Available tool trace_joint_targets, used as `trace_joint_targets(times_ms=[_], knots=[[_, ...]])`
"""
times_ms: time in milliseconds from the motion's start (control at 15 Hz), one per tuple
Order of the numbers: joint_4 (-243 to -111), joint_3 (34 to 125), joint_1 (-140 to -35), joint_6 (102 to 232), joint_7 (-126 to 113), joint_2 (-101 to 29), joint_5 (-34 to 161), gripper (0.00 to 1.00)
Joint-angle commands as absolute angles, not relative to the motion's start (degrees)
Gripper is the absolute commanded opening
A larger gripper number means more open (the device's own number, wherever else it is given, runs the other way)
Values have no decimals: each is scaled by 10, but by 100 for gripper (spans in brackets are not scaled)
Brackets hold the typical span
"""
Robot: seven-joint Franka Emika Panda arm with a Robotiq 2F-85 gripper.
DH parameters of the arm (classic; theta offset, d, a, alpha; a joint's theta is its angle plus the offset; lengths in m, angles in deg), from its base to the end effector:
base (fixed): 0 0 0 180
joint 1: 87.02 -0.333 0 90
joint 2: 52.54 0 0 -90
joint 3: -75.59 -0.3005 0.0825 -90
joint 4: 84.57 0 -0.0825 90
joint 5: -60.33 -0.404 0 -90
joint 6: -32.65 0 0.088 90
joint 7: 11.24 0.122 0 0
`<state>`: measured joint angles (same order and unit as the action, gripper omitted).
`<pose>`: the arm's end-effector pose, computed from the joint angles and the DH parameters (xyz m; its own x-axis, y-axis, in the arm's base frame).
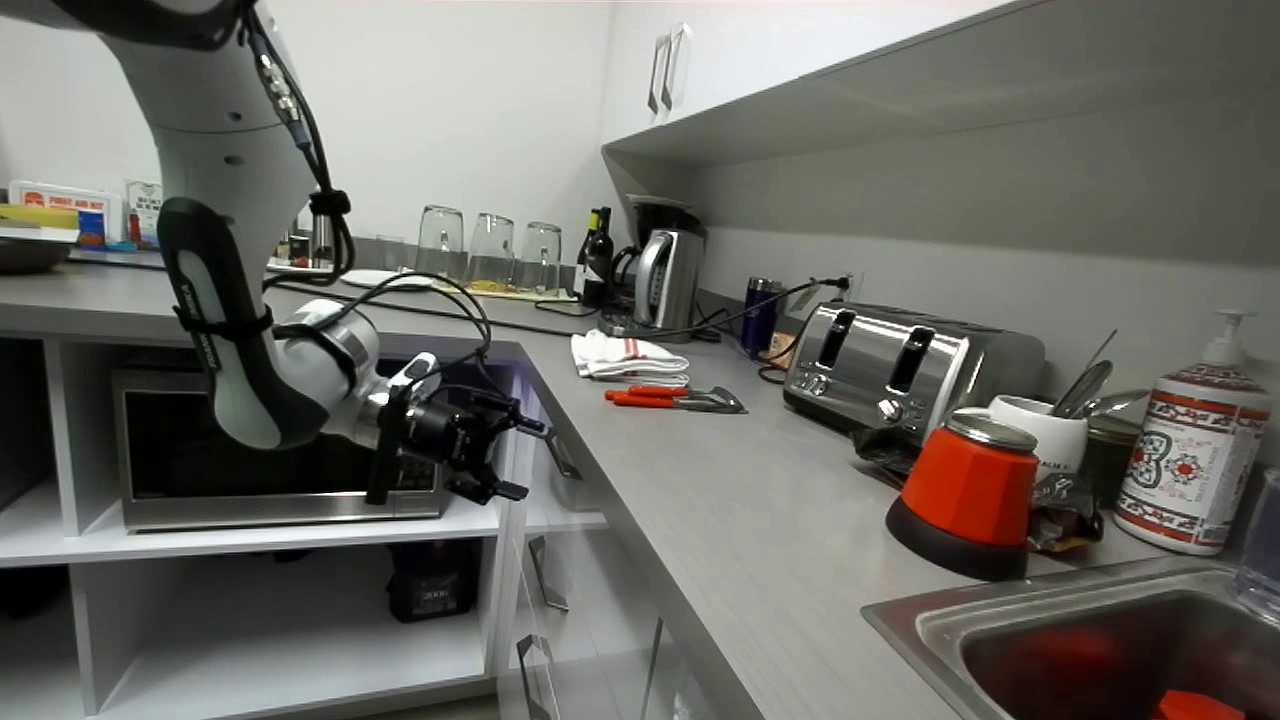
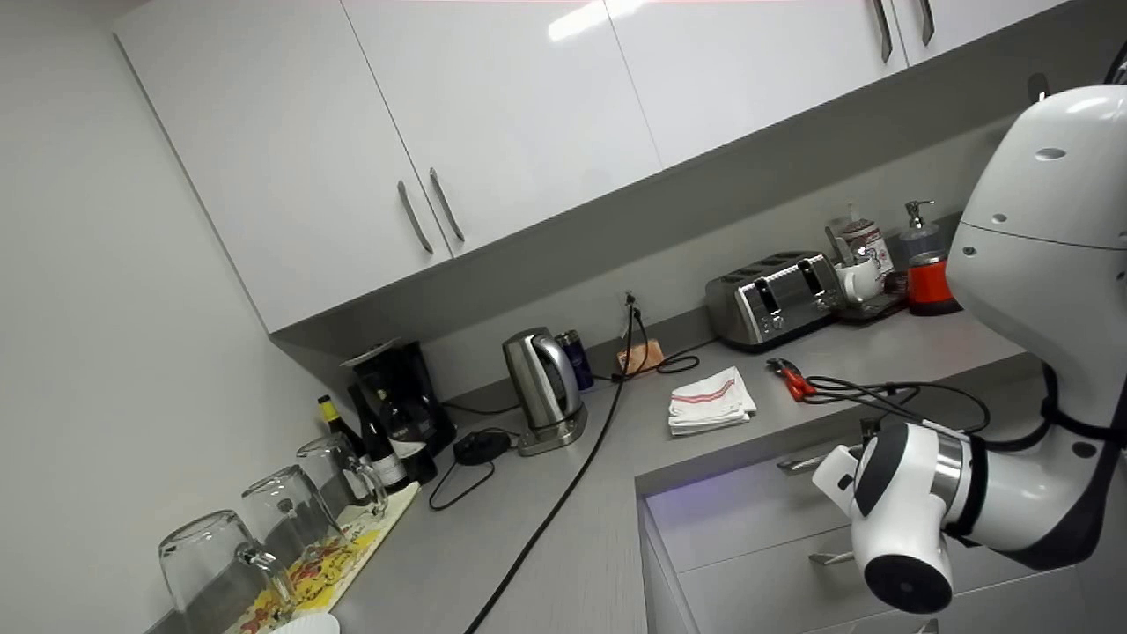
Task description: Open the topmost drawer on the left side of the cabinet, remove the red cup from the drawer and place it on the countertop, close the open drawer
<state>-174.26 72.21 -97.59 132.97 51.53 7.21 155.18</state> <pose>0.6446 0.0504 0.0139 0.9306 0.3597 0.0680 -0.0042 -0.1753 0.9845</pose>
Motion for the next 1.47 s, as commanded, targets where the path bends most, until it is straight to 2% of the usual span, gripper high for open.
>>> trace_joint_targets(times_ms=[0, 67, 533, 733, 800, 867, 933, 1000, 1067, 1133, 1267, 1333, 1400], knots=[[-1701, 727, -980, 1318, 504, 96, 1561, 71], [-1695, 728, -979, 1318, 503, 99, 1560, 71], [-1661, 731, -980, 1315, 495, 116, 1554, 17], [-1645, 733, -978, 1314, 490, 124, 1549, 0], [-1640, 733, -977, 1314, 489, 127, 1548, 0], [-1636, 733, -978, 1312, 488, 129, 1547, 11], [-1632, 733, -978, 1309, 488, 129, 1546, 13], [-1628, 733, -978, 1305, 487, 130, 1543, 2], [-1624, 732, -979, 1302, 485, 130, 1540, 4], [-1620, 732, -979, 1300, 483, 130, 1538, 30], [-1607, 733, -978, 1298, 478, 133, 1537, 32], [-1600, 734, -977, 1300, 474, 135, 1533, 40], [-1598, 732, -978, 1297, 472, 138, 1530, 43]])
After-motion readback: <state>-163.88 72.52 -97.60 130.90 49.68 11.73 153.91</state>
